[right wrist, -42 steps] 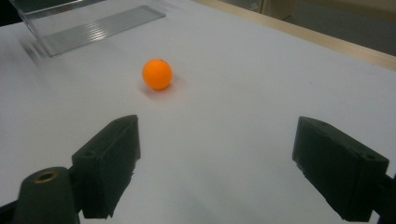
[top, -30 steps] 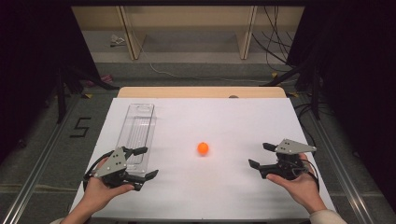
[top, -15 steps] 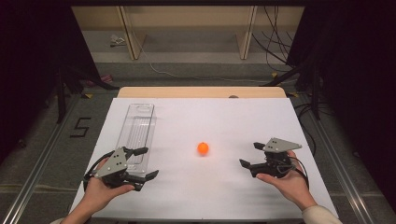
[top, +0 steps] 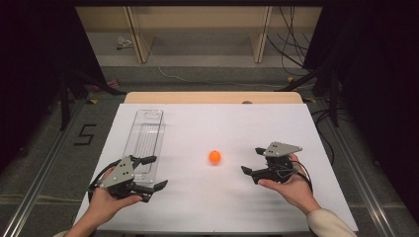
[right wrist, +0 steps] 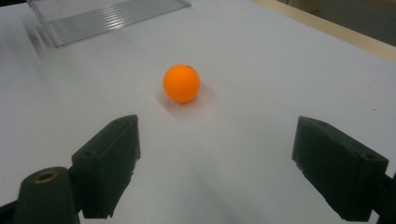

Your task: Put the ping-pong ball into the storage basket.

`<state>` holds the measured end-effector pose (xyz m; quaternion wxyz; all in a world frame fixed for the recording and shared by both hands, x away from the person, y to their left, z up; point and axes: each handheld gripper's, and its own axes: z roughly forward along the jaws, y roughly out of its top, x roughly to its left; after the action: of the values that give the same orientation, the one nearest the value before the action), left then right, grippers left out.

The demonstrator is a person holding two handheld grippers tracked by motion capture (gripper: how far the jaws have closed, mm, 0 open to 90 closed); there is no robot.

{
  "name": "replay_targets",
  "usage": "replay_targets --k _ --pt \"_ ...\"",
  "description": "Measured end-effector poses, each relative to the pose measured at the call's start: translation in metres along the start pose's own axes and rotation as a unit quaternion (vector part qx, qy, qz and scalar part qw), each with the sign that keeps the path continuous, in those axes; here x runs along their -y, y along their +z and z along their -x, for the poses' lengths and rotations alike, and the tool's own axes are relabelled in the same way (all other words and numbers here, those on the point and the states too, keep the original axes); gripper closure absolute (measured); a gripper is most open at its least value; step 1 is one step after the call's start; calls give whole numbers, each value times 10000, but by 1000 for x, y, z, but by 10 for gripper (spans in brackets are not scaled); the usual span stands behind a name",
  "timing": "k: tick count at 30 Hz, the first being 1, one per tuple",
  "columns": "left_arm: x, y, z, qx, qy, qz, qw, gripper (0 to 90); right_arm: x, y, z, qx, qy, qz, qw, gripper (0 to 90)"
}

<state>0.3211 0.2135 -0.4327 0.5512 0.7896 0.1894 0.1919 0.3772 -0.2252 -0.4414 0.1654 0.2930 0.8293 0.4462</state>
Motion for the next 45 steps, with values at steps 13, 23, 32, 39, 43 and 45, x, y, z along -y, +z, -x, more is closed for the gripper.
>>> replay_targets --k 13,23,32,39,43,45 --pt "0 0 0 15 10 -4 10000 173 -6 12 -1 -60 -29 -7 10000 161" --pt "0 0 0 20 8 7 10000 173 -12 23 -2 -123 -49 -14 9999 161" --pt "0 0 0 21 4 11 10000 173 -17 33 -4 -171 -65 -10 9998 161" --pt "0 0 0 25 6 11 10000 173 -22 41 -5 -200 -74 -10 9998 161" --pt "0 0 0 26 3 14 10000 173 -23 45 -5 -222 -78 -21 9997 161" --pt "0 0 0 26 4 16 10000 173 -24 47 -5 -227 -73 -37 9997 161"
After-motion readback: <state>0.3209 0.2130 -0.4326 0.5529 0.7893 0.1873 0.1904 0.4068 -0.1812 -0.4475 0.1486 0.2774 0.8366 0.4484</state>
